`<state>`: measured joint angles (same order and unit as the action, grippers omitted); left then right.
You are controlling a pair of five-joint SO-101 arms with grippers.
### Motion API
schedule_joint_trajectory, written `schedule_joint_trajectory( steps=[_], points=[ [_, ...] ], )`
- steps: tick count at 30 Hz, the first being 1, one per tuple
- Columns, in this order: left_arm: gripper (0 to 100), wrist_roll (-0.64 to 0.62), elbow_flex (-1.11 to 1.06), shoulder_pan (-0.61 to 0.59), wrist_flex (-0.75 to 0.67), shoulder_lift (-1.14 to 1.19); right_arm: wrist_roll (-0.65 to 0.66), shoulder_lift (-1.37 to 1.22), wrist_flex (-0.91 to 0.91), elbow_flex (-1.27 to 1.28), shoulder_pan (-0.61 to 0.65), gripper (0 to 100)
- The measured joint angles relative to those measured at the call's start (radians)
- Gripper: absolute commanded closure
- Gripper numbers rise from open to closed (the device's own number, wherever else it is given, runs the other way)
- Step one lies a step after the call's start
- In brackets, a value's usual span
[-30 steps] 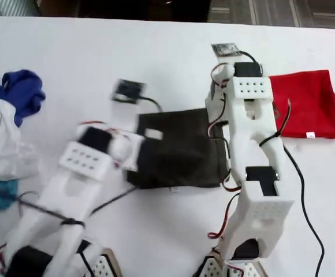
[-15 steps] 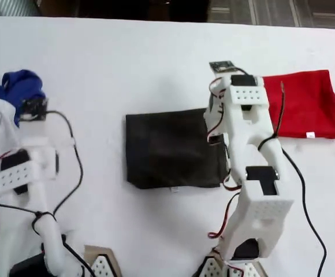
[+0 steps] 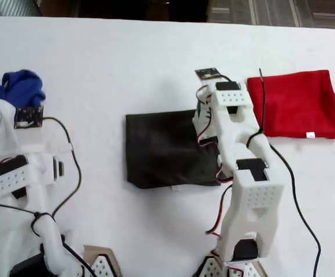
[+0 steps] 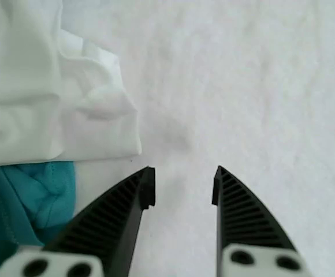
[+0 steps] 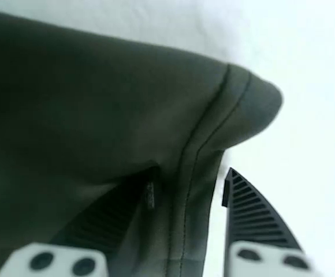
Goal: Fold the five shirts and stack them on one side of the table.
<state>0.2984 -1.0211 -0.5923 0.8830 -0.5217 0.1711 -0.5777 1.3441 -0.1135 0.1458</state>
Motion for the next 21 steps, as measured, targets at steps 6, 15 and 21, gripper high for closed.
schedule_joint_trajectory(
  steps=[6, 15, 21],
  points=[
    [82, -0.002, -0.092, 0.000, -0.080, 0.000, 0.009, -0.043, 0.109, -0.060, 0.035, 81.3],
    [82, 0.000, -0.170, 0.000, -0.181, -0.012, 0.157, -0.110, 0.173, -0.121, 0.107, 96.8],
    [82, 0.000, -0.183, 0.000, -0.187, -0.012, 0.184, -0.114, 0.173, -0.133, 0.086, 97.8]
  ],
)
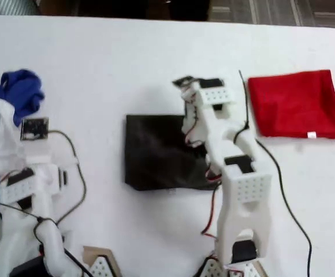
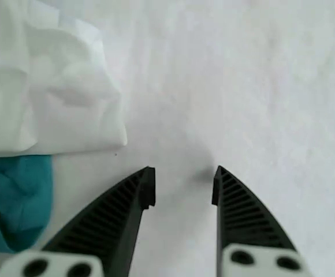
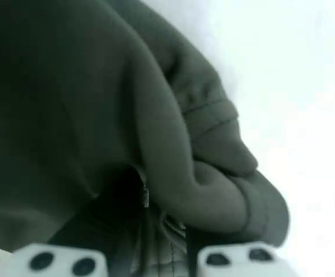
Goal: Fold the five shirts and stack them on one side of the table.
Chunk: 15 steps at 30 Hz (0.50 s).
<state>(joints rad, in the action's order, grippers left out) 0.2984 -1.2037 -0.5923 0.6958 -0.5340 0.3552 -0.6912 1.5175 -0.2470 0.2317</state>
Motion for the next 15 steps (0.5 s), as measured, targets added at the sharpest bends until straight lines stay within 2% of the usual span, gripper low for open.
schedule_joint_trajectory(
  steps=[4, 12, 15],
  points=[
    [82, 0.000, -0.003, 0.000, 0.000, 0.000, 0.029, 0.032, 0.005, -0.026, -0.066, 97.8],
    [82, 0.000, -0.003, 0.000, -0.003, 0.000, 0.304, 0.203, 0.017, -0.138, -0.284, 97.8],
    [82, 0.000, -0.003, 0.000, -0.003, 0.000, 0.351, 0.241, 0.017, -0.187, -0.334, 97.8]
  ],
)
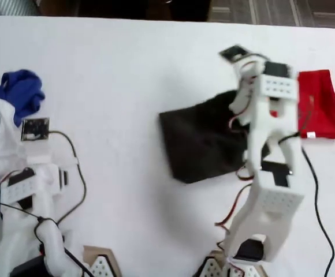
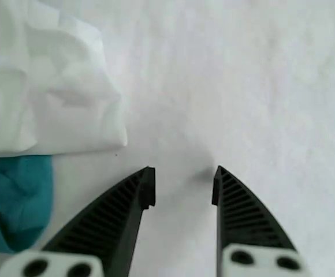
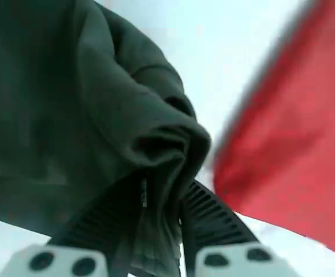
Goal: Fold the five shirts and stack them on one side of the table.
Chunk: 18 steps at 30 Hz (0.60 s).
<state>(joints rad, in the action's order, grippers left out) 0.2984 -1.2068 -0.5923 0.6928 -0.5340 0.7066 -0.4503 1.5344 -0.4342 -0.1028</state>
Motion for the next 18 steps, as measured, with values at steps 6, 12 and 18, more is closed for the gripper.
schedule_joint_trajectory(
  steps=[6, 12, 18],
  points=[
    [82, 0.000, 0.000, 0.000, 0.000, 0.000, 0.014, 0.008, 0.002, -0.124, -0.060, 97.8],
    [82, 0.000, 0.000, 0.000, 0.000, 0.000, 0.020, 0.008, -0.018, -0.264, -0.101, 97.8],
    [82, 0.000, 0.000, 0.000, 0.000, 0.000, 0.020, 0.008, -0.115, -0.293, -0.167, 97.8]
  ],
)
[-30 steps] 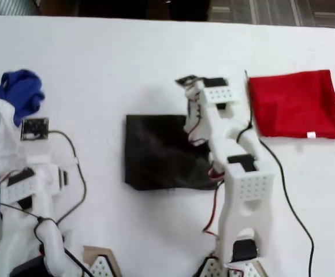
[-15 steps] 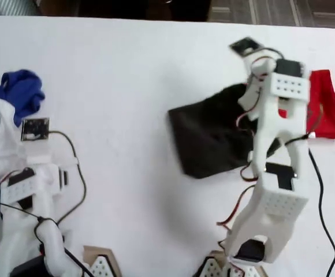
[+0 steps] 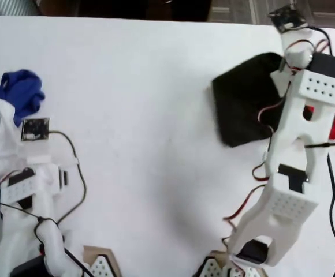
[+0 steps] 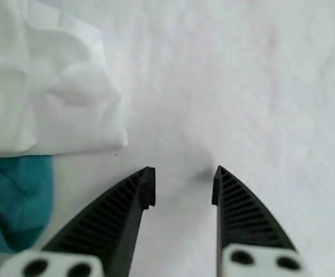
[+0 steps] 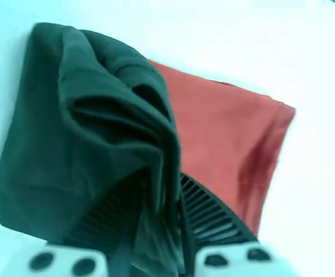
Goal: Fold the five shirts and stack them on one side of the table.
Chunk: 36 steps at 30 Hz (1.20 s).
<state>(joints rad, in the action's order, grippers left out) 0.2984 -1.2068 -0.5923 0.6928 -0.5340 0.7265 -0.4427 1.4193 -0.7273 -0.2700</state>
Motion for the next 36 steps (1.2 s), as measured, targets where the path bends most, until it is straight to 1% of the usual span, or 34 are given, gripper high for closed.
schedule_joint_trajectory(
  steps=[4, 9, 12, 20, 25, 31, 33, 36],
  points=[
    [82, 0.000, 0.000, 0.000, 0.000, 0.000, 0.005, -0.025, -0.074, -0.008, -0.060, 97.9],
    [82, 0.000, 0.000, 0.000, 0.000, 0.000, 0.123, -0.098, -0.163, -0.012, -0.129, 97.9],
    [82, 0.000, 0.000, 0.000, 0.000, 0.000, 0.157, -0.129, -0.193, -0.034, -0.161, 97.9],
    [82, 0.000, 0.000, 0.000, 0.000, 0.000, 0.169, -0.284, -0.273, -0.196, -0.230, 97.8],
    [82, 0.000, 0.000, 0.000, 0.000, 0.000, 0.175, -0.427, -0.325, -0.315, -0.235, 97.8],
    [82, 0.000, 0.000, 0.000, 0.000, 0.000, 0.175, -0.577, -0.336, -0.443, -0.235, 97.7],
    [82, 0.000, 0.000, 0.000, 0.000, 0.000, 0.175, -0.615, -0.336, -0.485, -0.235, 95.2],
    [82, 0.000, 0.000, 0.000, 0.000, 0.000, 0.164, -0.654, -0.336, -0.548, -0.235, 84.9]
  ],
)
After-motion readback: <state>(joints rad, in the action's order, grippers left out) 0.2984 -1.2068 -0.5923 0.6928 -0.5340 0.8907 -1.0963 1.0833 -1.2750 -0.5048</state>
